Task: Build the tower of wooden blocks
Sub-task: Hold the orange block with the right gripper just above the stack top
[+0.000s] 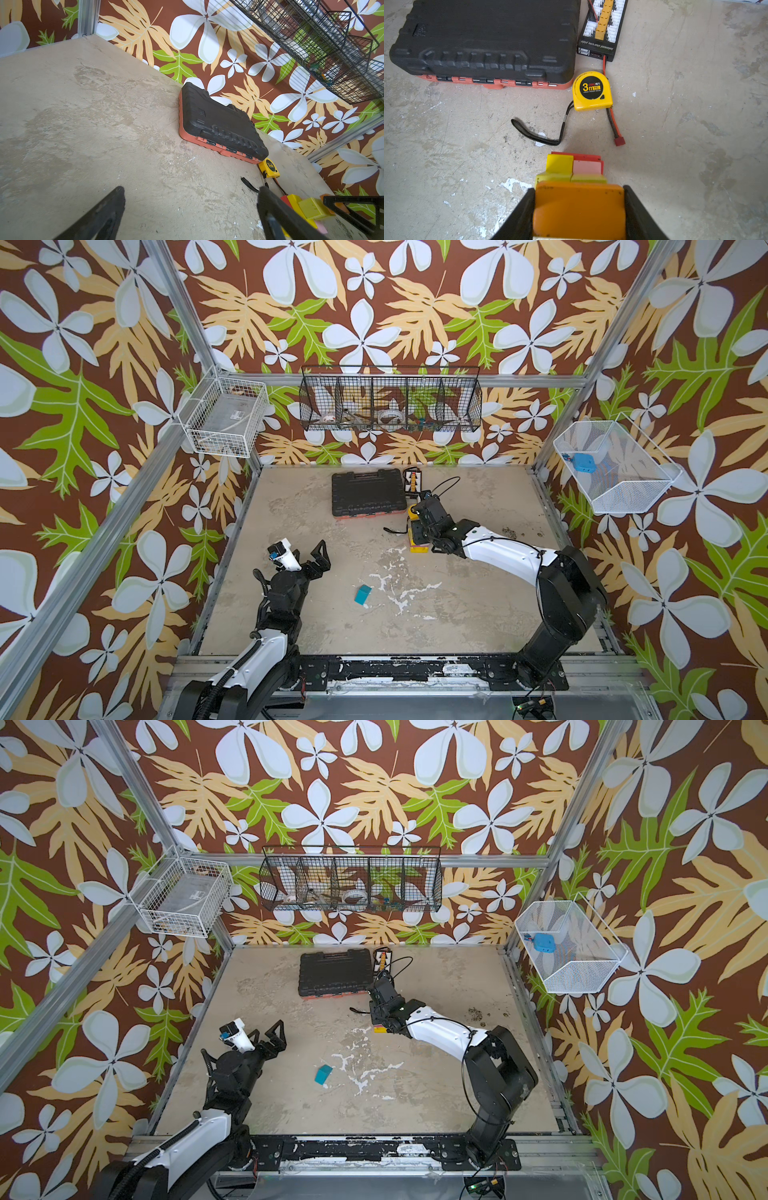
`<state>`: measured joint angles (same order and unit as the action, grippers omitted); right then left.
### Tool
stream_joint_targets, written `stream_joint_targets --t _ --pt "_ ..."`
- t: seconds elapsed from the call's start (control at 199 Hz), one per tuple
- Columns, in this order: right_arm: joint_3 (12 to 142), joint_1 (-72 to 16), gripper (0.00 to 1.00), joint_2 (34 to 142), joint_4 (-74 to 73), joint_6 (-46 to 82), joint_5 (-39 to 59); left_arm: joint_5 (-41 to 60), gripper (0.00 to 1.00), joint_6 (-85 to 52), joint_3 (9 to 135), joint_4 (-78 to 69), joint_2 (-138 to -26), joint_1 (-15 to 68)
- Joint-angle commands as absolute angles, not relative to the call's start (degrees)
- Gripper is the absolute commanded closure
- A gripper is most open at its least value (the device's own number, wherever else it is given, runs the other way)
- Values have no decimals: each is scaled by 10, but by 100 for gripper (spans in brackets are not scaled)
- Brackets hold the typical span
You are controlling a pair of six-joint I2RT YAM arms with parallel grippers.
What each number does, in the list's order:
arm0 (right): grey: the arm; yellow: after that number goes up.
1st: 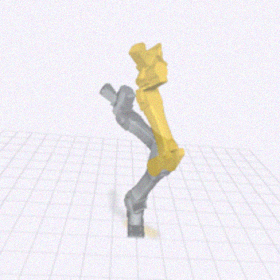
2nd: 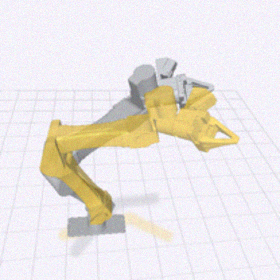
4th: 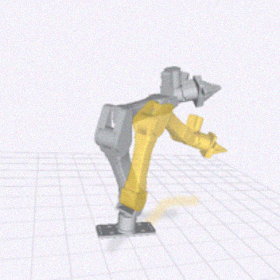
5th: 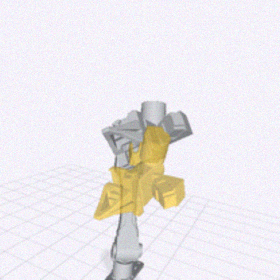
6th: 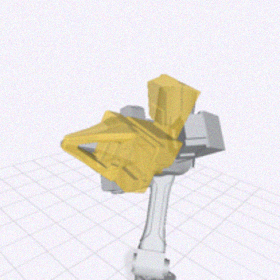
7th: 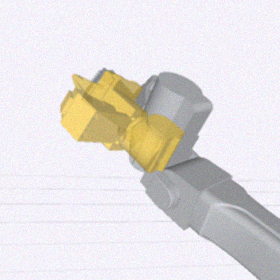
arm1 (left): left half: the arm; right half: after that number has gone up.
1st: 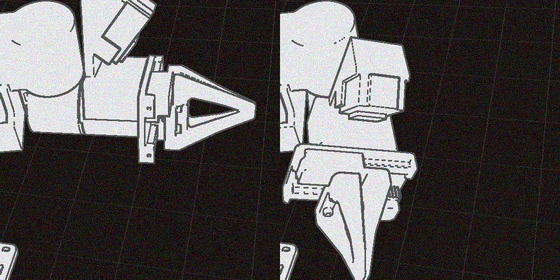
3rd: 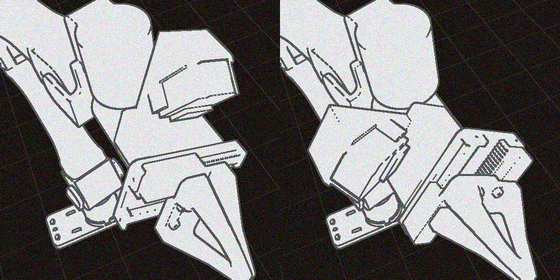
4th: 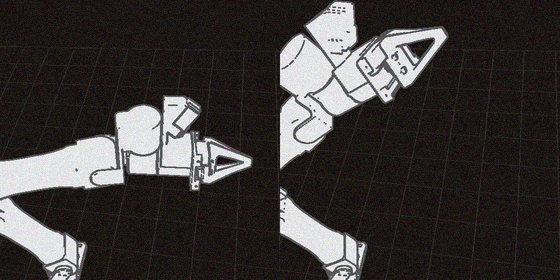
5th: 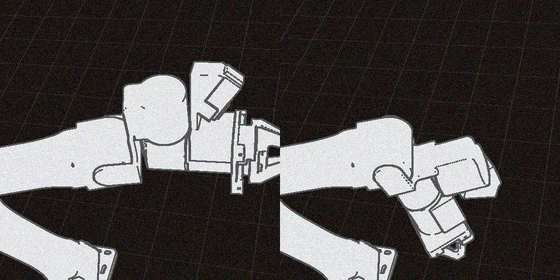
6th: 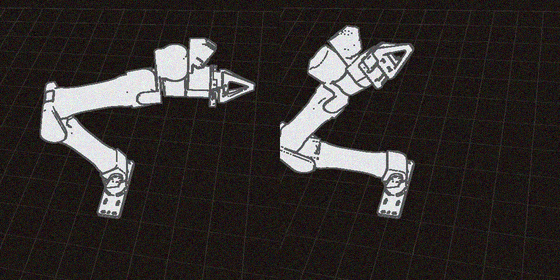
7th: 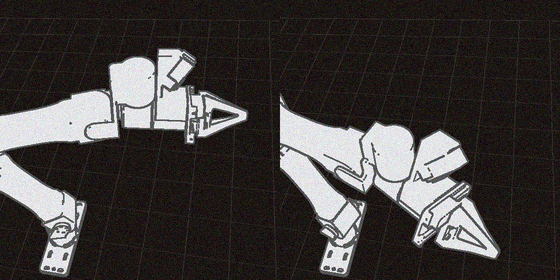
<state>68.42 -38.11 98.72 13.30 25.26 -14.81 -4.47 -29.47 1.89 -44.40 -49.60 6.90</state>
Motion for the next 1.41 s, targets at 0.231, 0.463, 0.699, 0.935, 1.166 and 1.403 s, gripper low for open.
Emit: stream_joint_targets --t 0.231,0.463,0.699,0.935,1.166,1.403 --pt "692 -380 56 990 138 246 -145 -49 0 -289 21 -466 -496 68" --pt "693 -380 55 992 136 247 -136 -50 0 -289 21 -466 -495 68" --pt "693 -380 54 996 135 248 -135 -50 0 -289 20 -466 -495 68" --pt "694 -381 50 998 137 248 -134 -50 0 -290 20 -466 -495 69" --pt "693 -380 46 999 138 250 -135 -51 0 -290 20 -466 -495 68" --pt "691 -380 40 998 135 252 -130 -51 0 -290 20 -466 -495 68"
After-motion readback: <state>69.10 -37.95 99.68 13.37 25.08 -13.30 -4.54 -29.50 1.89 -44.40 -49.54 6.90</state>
